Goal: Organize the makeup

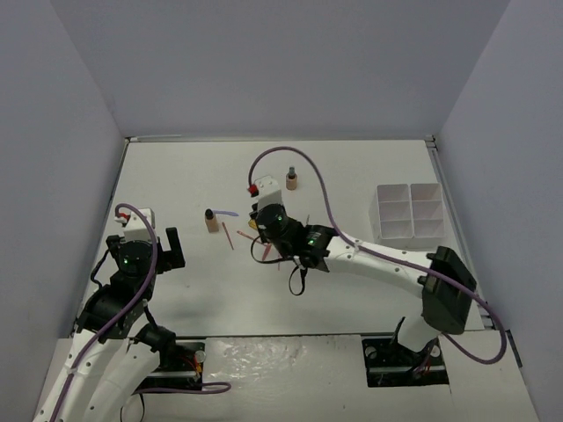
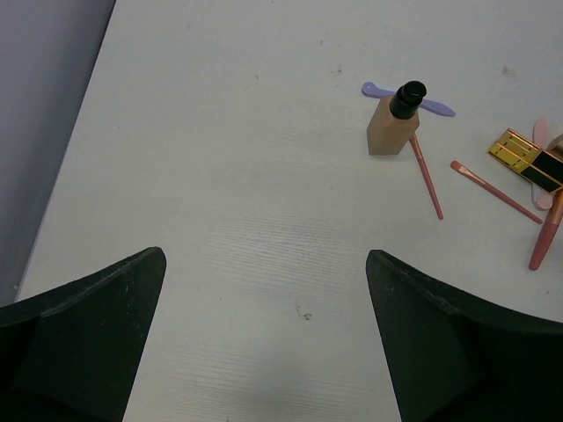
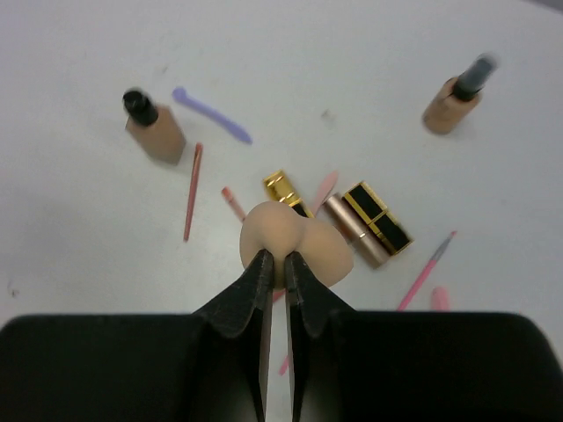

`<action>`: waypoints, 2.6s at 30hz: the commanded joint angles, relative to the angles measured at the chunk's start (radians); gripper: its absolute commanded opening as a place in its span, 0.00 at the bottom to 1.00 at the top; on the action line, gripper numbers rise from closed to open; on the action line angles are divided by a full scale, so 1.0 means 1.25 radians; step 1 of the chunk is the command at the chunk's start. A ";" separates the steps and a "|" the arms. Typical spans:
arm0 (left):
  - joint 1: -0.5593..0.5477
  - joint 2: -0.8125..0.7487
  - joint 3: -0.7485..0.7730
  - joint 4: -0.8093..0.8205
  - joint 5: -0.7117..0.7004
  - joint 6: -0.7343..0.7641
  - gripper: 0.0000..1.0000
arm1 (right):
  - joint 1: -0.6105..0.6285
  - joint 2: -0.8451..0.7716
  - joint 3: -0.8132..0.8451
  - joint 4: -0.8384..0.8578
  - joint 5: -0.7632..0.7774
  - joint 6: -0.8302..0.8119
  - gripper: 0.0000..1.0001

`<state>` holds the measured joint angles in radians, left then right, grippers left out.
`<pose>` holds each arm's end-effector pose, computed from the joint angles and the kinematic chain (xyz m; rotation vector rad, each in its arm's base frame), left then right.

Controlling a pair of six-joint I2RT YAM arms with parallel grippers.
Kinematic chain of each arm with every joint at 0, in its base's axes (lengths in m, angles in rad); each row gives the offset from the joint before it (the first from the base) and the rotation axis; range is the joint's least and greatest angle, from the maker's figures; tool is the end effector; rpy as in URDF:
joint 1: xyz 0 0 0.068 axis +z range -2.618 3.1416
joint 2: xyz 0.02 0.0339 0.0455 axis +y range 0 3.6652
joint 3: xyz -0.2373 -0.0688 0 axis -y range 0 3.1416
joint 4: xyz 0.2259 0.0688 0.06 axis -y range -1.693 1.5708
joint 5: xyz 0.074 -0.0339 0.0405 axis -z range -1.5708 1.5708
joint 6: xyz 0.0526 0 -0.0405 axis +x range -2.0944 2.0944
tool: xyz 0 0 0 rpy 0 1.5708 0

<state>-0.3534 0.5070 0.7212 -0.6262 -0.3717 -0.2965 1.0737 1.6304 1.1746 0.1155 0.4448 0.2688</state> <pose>0.1316 -0.0282 0.2861 -0.1833 1.9450 -0.0596 0.2001 0.3214 0.2643 -0.4606 1.8506 0.4943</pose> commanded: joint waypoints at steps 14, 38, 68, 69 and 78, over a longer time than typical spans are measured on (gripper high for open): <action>0.007 -0.004 0.027 0.048 0.006 0.005 0.97 | -0.804 -0.432 -0.149 -0.077 -0.362 -0.300 0.00; 0.008 -0.028 0.022 0.054 0.014 0.018 0.97 | -1.076 -0.147 -0.077 -0.032 -0.555 -0.426 0.00; 0.013 0.000 0.022 0.060 0.030 0.018 0.97 | -0.753 -0.237 -0.011 -0.127 -0.592 -0.387 0.54; 0.013 0.001 0.022 0.060 0.030 0.018 0.97 | -0.715 -0.231 -0.012 -0.130 -0.593 -0.383 0.54; 0.018 0.006 0.022 0.059 0.030 0.015 0.97 | -0.485 -0.063 0.009 -0.129 -0.598 -0.400 0.56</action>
<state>-0.3401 0.4912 0.7212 -0.6220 -0.3367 -0.2886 0.4088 1.4489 1.1345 -0.0547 -0.2948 -0.2212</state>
